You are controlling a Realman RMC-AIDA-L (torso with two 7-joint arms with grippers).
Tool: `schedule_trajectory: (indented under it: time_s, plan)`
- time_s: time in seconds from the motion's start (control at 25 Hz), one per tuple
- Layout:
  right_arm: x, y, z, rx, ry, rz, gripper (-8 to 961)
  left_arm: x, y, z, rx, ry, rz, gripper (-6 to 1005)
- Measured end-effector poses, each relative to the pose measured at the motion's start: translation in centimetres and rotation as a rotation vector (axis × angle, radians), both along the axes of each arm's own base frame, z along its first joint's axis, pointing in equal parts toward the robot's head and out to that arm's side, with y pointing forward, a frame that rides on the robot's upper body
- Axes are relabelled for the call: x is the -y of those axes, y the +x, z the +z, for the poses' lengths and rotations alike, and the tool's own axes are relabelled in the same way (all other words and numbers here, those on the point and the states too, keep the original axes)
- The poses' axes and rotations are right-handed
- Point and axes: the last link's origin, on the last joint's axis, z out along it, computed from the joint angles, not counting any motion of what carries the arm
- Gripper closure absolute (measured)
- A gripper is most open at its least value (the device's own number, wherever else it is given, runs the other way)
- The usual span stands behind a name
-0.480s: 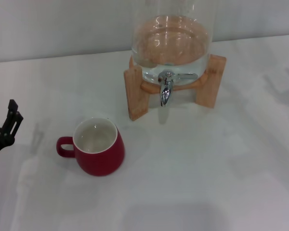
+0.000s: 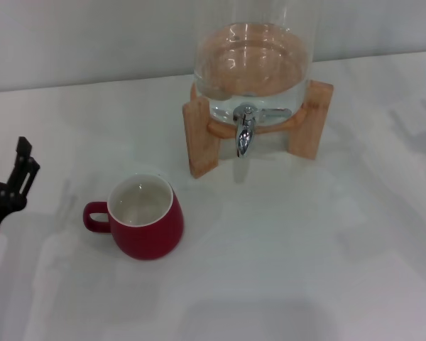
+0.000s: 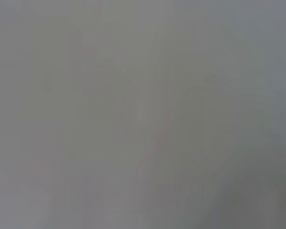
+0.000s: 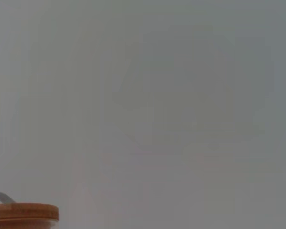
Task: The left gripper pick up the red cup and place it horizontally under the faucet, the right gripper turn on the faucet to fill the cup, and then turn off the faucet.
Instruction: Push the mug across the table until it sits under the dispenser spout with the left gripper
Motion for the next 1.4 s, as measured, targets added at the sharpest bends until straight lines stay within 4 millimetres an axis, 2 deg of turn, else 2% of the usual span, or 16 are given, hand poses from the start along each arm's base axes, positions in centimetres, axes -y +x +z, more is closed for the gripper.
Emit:
schedule_trajectory:
  time_s: [1.0,1.4]
  plan:
    - [0.3,0.1,-0.1,0.007,-0.011,0.000,173,2.7,0.0,-1.6,0.033,-0.043,0.026,119]
    - [0.0,-0.1,-0.1,0.010,-0.013,0.007,173,3.1,0.5,-2.1,0.043,-0.066,0.015,119]
